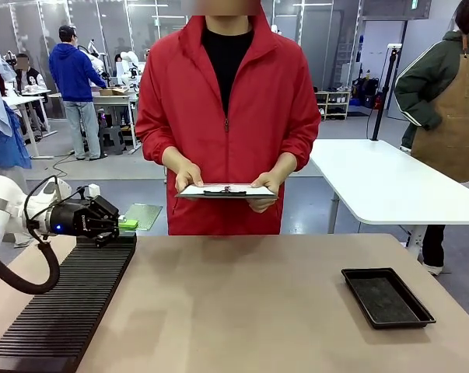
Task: Inspect the PCB.
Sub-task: Pick up the Blank PCB and present it to the human.
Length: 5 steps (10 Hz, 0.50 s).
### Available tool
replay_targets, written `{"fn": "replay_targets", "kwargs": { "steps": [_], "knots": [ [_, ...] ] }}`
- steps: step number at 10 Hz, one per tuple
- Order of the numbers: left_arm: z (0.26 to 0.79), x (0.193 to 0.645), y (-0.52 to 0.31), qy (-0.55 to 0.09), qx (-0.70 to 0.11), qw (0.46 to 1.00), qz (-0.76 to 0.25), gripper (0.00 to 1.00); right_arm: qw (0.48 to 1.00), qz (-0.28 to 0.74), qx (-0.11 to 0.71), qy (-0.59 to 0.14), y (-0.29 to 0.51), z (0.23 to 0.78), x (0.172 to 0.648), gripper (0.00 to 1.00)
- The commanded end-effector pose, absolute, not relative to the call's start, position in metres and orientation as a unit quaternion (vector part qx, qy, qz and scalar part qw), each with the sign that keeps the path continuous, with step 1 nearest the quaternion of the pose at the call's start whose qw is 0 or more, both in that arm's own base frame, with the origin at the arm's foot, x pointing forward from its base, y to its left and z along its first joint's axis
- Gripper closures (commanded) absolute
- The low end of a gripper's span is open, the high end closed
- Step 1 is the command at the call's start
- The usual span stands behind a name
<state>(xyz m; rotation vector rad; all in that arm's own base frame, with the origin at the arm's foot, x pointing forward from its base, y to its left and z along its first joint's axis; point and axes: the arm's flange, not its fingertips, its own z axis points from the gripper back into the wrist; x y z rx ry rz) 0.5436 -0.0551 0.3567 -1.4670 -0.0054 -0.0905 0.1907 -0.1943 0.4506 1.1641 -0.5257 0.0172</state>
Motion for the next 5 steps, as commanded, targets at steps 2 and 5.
{"fn": "replay_targets", "kwargs": {
  "steps": [2, 5],
  "knots": [
    [0.3567, 0.5436, -0.0551, -0.002, -0.669, 0.742, -0.041, 0.97, 0.799, 0.015, 0.545, -0.252, -0.1940, 0.4517, 0.1901, 0.00],
    [0.3567, 0.5436, -0.0551, -0.002, -0.669, 0.742, -0.041, 0.97, 0.799, 0.015, 0.545, -0.252, -0.1940, 0.4517, 0.1901, 0.00]
  ]
}}
